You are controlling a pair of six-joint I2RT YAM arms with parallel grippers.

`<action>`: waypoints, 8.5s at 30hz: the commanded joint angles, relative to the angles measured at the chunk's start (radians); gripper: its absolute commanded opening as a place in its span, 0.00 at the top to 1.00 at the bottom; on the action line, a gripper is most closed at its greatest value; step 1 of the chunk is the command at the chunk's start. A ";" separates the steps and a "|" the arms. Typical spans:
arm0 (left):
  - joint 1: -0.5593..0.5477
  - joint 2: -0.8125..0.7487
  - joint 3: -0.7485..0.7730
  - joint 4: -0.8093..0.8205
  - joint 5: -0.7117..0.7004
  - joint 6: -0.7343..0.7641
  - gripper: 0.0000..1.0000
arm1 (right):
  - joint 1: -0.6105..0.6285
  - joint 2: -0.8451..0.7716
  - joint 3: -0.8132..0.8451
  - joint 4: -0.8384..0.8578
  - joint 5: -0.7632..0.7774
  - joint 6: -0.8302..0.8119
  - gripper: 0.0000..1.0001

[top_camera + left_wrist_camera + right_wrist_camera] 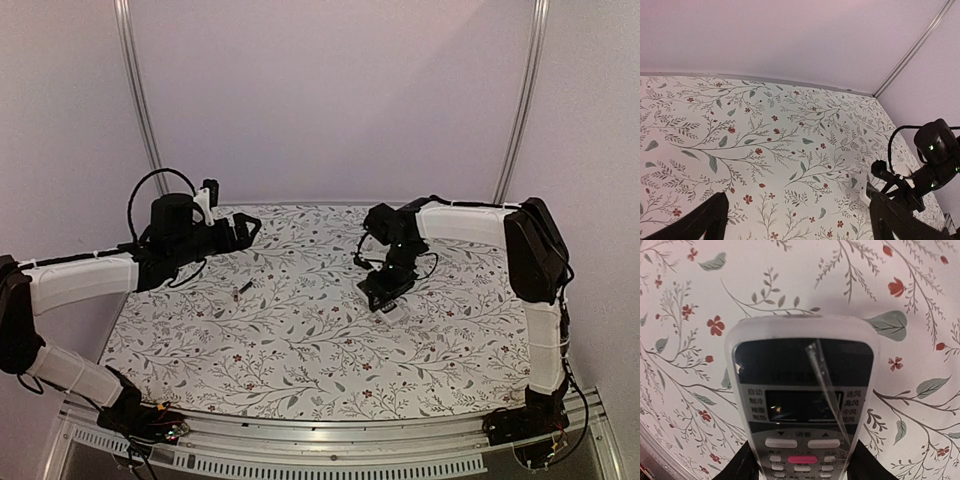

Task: Load the batteries into the remote control
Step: Pick up the remote control from the center of the board, then pass from the right arm to the left, then pass from the left arm to the right, then remove the battery cover from the remote control.

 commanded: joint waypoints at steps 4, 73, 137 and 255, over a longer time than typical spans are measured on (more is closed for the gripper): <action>-0.024 -0.025 -0.037 0.215 0.378 0.043 0.00 | -0.044 -0.274 0.028 0.232 -0.324 -0.013 0.59; -0.433 0.223 0.328 -0.179 -0.006 0.660 0.60 | -0.048 -0.608 -0.159 0.345 -0.433 0.205 0.16; -0.327 0.133 0.210 -0.022 0.066 0.336 0.08 | -0.153 -0.653 -0.437 0.746 -0.614 0.392 1.00; -0.149 0.309 0.236 0.506 0.674 -0.274 1.00 | -0.208 -0.626 -0.519 0.881 -0.734 0.471 1.00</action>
